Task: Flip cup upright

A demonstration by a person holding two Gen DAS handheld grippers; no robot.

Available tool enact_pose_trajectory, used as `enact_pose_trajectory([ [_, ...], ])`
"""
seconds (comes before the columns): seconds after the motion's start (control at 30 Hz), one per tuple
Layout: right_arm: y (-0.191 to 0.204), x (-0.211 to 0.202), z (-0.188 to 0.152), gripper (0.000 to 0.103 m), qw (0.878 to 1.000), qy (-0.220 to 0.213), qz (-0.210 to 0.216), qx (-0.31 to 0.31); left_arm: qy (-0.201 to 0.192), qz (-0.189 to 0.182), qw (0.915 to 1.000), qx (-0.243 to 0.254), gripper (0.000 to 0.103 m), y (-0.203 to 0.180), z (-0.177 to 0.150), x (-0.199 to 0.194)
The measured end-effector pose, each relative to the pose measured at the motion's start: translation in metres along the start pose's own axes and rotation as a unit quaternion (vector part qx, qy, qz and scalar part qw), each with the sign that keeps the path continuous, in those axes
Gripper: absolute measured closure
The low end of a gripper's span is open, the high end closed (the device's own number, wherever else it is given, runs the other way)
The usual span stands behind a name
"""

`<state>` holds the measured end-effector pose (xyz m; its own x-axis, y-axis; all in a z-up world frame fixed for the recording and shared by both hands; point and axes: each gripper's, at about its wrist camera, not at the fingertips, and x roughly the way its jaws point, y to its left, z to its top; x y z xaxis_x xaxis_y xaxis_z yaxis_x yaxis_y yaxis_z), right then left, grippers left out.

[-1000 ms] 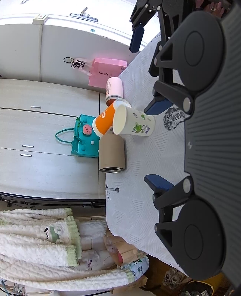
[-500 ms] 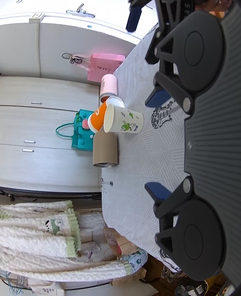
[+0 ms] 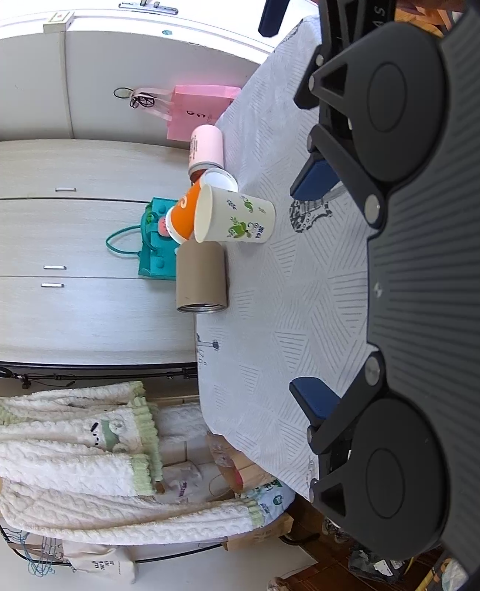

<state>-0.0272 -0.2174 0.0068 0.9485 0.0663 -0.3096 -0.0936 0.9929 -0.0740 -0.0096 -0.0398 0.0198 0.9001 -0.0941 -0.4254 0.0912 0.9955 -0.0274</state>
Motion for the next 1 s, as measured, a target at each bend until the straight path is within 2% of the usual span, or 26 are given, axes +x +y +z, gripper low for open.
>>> enact_pose_trajectory([
  [0.3,-0.0029,0.0035,-0.003,0.0,1.0,0.003,-0.026,0.01,0.021,0.013,0.9997,-0.003,0.0,0.0027,-0.0041,0.0073],
  [0.53,0.0008,0.0034,-0.002,0.0,1.0,0.007,-0.027,0.009,0.028,0.018,0.9994,-0.002,0.0,0.0054,-0.0042,0.0096],
  [0.67,0.0006,0.0028,-0.0016,0.0,0.999,0.008,-0.028,0.014,0.03,0.017,0.9993,0.017,0.0,0.0017,-0.0049,0.0092],
  [1.0,0.0007,-0.0058,0.0,0.0,0.999,-0.004,-0.022,0.023,0.022,0.019,0.9992,0.028,0.0,-0.0028,-0.006,0.0046],
])
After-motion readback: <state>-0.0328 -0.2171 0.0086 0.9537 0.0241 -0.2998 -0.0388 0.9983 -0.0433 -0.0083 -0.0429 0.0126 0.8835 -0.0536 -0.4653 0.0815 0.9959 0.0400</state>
